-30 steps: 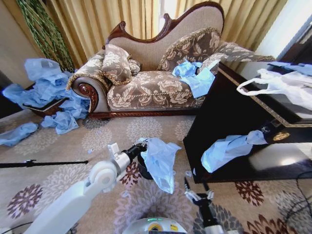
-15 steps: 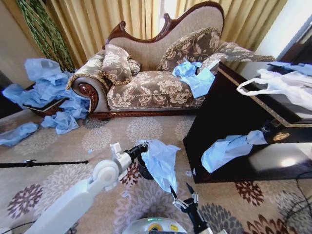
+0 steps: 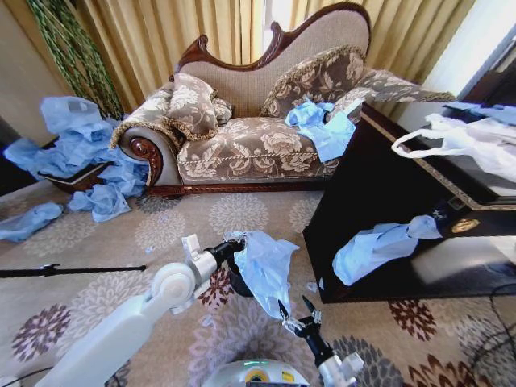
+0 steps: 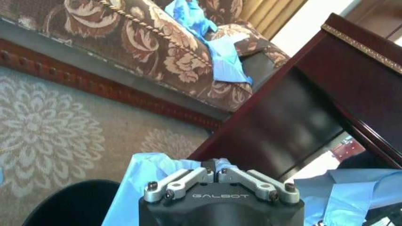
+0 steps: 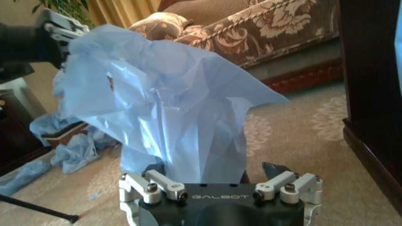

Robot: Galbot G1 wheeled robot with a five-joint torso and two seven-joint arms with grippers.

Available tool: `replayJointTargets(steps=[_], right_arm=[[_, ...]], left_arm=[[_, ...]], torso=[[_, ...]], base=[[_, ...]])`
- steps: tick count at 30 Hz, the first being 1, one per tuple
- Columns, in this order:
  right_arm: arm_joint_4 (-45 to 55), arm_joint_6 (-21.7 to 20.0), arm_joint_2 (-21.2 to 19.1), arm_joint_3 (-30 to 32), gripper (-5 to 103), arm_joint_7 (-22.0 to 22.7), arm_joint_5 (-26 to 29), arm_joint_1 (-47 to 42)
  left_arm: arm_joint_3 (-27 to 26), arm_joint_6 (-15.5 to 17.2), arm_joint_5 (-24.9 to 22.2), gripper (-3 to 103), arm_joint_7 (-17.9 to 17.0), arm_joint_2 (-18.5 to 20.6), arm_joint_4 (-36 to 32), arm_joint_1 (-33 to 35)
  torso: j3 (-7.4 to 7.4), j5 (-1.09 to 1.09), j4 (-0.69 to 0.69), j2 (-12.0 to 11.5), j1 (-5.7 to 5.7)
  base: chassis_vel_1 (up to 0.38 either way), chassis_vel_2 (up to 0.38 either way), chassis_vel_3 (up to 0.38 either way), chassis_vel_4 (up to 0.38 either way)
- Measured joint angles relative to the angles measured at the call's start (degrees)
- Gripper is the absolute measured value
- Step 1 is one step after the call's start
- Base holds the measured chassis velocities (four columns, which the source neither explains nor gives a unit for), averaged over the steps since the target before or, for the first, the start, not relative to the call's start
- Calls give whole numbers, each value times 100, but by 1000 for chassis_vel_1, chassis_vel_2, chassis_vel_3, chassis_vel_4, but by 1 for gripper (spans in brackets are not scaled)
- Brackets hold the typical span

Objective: Place a garbage bag over the trash bin.

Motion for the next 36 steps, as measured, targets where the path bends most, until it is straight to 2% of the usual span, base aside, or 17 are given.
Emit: replayJointTargets(steps=[4, 8, 10, 12, 13, 17, 19, 21, 22, 25, 30, 34, 36], right_arm=[[-30, -120, -25, -20, 91, 128, -9, 147], [-48, -177, -28, -33, 75, 302, -22, 268], [-41, -190, -19, -32, 75, 350, -29, 286], [-17, -202, -3, -16, 67, 413, -37, 299], [-17, -202, -3, -16, 67, 413, -37, 299], [48, -296, 1, -4, 50, 608, -59, 291], [53, -305, 1, -10, 50, 653, -66, 294], [61, -312, -8, -19, 41, 725, -74, 307], [61, -312, -8, -19, 41, 725, -74, 307], [95, -312, -49, -2, 30, 788, -79, 322], [169, -326, -97, 40, 22, 869, -68, 305], [299, -348, -187, 166, 6, 945, -8, 296], [350, -350, -228, 208, 3, 955, 22, 295]], left_arm=[[-13, 2, -84, 0, -2, -10, -55, 1], [-57, 8, -173, 0, -2, -13, -101, -8], [-62, 9, -181, 0, 0, -12, -107, -7], [-68, 9, -189, 0, 7, -12, -124, -2], [-68, 9, -189, 0, 7, -12, -124, -2], [-104, 7, -271, 0, 7, -14, -234, 66], [-108, 6, -285, 0, 5, -17, -265, 91], [-120, 5, -297, 0, 2, -30, -318, 137], [-120, 5, -297, 0, 2, -30, -318, 137], [-141, 2, -321, 0, -9, -40, -385, 180], [-157, 0, -342, 0, -18, -54, -433, 191], [-210, -1, -407, 0, -49, -58, -535, 199], [-236, -2, -430, 0, -61, -45, -578, 216]], torso=[[0, 0, -2, 0, 0], [0, -1, -2, 0, 0], [0, 0, -1, 0, 0], [0, -1, -2, 0, 0], [0, -1, -2, 0, 0], [0, -1, -2, 0, 0], [0, 0, -2, 0, 0], [-1, -1, -1, 0, 0], [-1, -1, -1, 0, 0], [0, 0, -1, 0, 0], [0, -1, -1, 0, 0], [0, 0, -2, 0, 0], [0, 0, -2, 0, 0]], base=[[0, 0, 0, 0], [0, 0, 0, 0], [0, 0, 0, 0], [0, 0, 0, 0], [0, 0, 0, 0], [0, 0, 0, 0], [0, 0, 0, 0], [0, 0, 0, 0], [0, 0, 0, 0], [0, 0, 0, 0], [0, 0, 0, 0], [0, 0, 0, 0], [0, 0, 0, 0]])
